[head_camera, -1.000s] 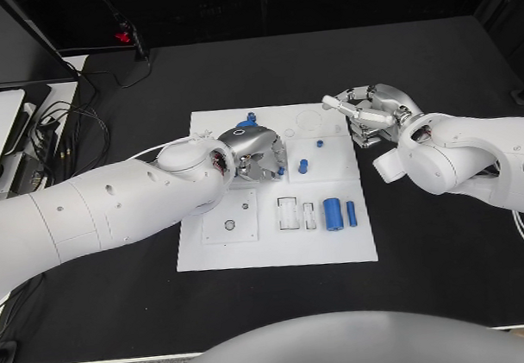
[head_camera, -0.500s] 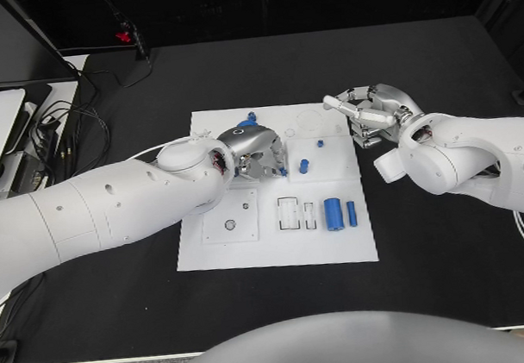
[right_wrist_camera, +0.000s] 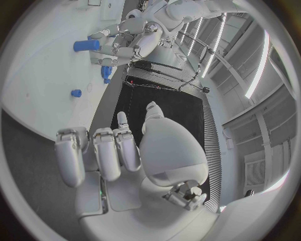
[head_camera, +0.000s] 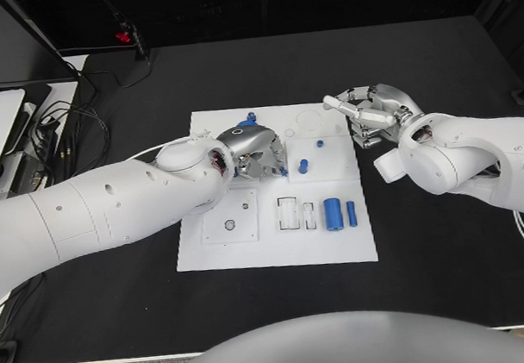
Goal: Assemble the parts on the task board
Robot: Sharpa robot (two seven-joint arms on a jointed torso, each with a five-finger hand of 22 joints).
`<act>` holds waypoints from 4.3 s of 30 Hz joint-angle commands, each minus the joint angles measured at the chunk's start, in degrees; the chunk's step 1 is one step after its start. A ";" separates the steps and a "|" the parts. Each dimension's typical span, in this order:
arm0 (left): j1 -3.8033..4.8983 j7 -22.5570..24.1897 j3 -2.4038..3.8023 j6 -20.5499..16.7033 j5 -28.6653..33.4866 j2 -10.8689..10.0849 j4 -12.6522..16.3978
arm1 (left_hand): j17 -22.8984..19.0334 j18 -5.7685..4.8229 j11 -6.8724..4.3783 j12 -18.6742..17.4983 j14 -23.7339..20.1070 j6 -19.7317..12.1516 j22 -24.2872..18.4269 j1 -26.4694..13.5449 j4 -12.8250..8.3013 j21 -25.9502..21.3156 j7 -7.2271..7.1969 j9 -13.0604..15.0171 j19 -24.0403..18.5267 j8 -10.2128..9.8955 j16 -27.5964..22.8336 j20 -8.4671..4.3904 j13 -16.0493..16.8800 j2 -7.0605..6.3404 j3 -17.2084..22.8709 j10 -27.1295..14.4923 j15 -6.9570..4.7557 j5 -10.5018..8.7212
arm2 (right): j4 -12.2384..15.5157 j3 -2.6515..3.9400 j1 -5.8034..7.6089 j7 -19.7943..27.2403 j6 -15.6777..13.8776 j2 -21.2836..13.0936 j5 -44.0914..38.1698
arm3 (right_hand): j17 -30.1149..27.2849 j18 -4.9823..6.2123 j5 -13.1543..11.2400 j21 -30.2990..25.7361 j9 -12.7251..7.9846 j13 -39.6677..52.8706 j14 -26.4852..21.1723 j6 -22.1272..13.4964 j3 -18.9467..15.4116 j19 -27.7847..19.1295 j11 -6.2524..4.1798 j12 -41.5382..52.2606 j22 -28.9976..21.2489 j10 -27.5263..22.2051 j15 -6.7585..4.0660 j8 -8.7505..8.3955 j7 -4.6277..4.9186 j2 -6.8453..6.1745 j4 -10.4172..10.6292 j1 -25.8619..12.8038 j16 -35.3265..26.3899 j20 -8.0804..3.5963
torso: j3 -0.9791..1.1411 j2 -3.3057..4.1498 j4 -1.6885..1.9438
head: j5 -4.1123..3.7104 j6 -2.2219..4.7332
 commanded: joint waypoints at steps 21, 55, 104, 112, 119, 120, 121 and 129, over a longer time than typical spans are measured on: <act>-0.20 -3.36 -0.12 1.00 0.21 0.10 0.71 | 11.53 0.91 -0.16 0.80 4.70 1.85 12.82 -4.79 0.37 -0.93 -0.39 -0.14 1.54 -0.55 -0.78 0.42 0.13 -2.47 -4.34 -0.67 0.20 0.22 | 0.09 0.03 0.06 0.37 0.34 0.08 -0.13 | 15.10 -0.41 0.22 0.17 -0.12 15.08 6.05 -0.10 -0.26 6.24 0.15 0.15 15.10 6.07 0.19 0.40 2.63 0.32 0.06 0.16 0.14 0.20 | 0.02 0.00 0.03 | 0.00 0.01; -0.21 -0.52 -0.12 1.34 -1.32 -1.08 0.91 | 13.13 0.61 -0.72 1.43 5.29 2.61 13.23 1.61 0.05 -0.04 -1.05 -0.42 2.30 -1.83 -0.18 -0.19 0.04 -2.61 -3.69 0.46 -0.22 -0.98 | -0.02 0.03 0.06 0.35 0.43 -0.01 -0.13 | 15.10 -0.41 0.22 0.17 -0.12 15.08 6.05 -0.10 -0.26 6.24 0.15 0.15 15.10 6.07 0.19 0.40 2.63 0.32 0.06 0.16 0.14 0.20 | 0.02 0.01 0.04 | -0.09 0.01; -0.20 1.47 -0.12 2.86 -2.42 -0.98 0.67 | 14.88 0.44 -1.05 0.95 5.93 2.30 13.45 5.76 -0.30 0.49 -1.72 -0.93 2.68 -3.17 0.42 -0.58 -0.01 -1.26 -1.11 0.64 -0.45 -0.72 | -0.01 0.03 0.05 0.16 0.59 0.02 -0.12 | 15.10 -0.41 0.22 0.17 -0.12 15.08 6.05 -0.10 -0.26 6.24 0.15 0.15 15.10 6.07 0.19 0.40 2.63 0.32 0.06 0.16 0.14 0.20 | 0.01 0.01 0.04 | -0.14 0.01; -0.20 2.44 -0.12 2.05 -4.09 -0.98 0.69 | 15.10 0.34 -1.29 0.95 6.01 4.10 13.59 6.20 -0.18 0.86 -1.61 -0.61 2.97 -2.50 0.50 -0.78 -0.01 -0.77 -0.21 1.38 -0.80 -0.65 | -0.02 0.03 0.05 0.15 0.60 0.03 -0.12 | 15.10 -0.41 0.22 0.17 -0.12 15.08 6.05 -0.10 -0.26 6.24 0.15 0.15 15.10 6.07 0.19 0.40 2.63 0.32 0.06 0.16 0.14 0.20 | 0.00 0.02 0.01 | -0.13 0.01; -0.20 2.82 -0.12 1.94 -4.38 -0.94 0.59 | 15.10 0.35 -1.19 0.82 6.01 5.66 13.57 5.80 -0.10 0.82 -1.39 -0.29 2.92 -1.93 0.50 -0.89 -0.05 -0.56 0.05 1.98 -0.87 -0.63 | -0.01 0.03 0.05 0.14 0.61 0.01 -0.12 | 15.10 -0.41 0.22 0.17 -0.12 15.08 6.05 -0.10 -0.26 6.24 0.15 0.15 15.10 6.07 0.19 0.40 2.63 0.32 0.06 0.16 0.14 0.20 | 0.01 0.01 0.05 | -0.17 0.01; -0.20 2.88 -0.12 1.92 -4.39 -0.94 0.58 | 15.10 0.36 -1.17 0.80 6.01 5.76 13.56 5.73 -0.08 0.81 -1.38 -0.27 2.92 -1.89 0.50 -0.89 -0.05 -0.54 0.05 2.00 -0.87 -0.63 | -0.01 0.03 0.05 0.14 0.60 0.00 -0.12 | 15.10 -0.41 0.22 0.17 -0.12 15.08 6.05 -0.10 -0.26 6.24 0.15 0.15 15.10 6.07 0.19 0.40 2.63 0.32 0.06 0.16 0.14 0.20 | 0.02 0.01 0.05 | -0.17 0.01; -0.20 2.95 -0.12 1.88 -4.40 -0.95 0.57 | 15.10 0.36 -1.14 0.77 6.01 5.97 13.56 5.57 -0.06 0.80 -1.37 -0.22 2.91 -1.82 0.50 -0.87 -0.05 -0.49 0.05 2.08 -0.87 -0.62 | -0.01 0.03 0.05 0.14 0.60 0.00 -0.12 | 15.10 -0.41 0.22 0.17 -0.12 15.08 6.05 -0.10 -0.26 6.24 0.15 0.15 15.10 6.07 0.19 0.40 2.63 0.32 0.06 0.16 0.14 0.20 | 0.03 0.02 0.05 | -0.15 0.01; -0.20 3.47 -0.12 1.13 -4.44 -1.00 0.46 | 15.10 0.32 -0.93 0.58 6.01 7.94 13.60 4.72 -0.22 0.91 -1.43 0.43 3.00 -0.99 0.50 -0.55 -0.07 0.20 0.31 3.39 -0.50 0.74 | 0.00 0.03 0.05 0.14 0.61 0.00 -0.12 | 15.10 -0.41 0.22 0.17 -0.12 15.08 6.05 -0.10 -0.26 6.24 0.15 0.15 15.10 6.07 0.19 0.40 2.63 0.32 0.06 0.16 0.14 0.20 | -0.01 0.04 0.05 | -0.11 0.01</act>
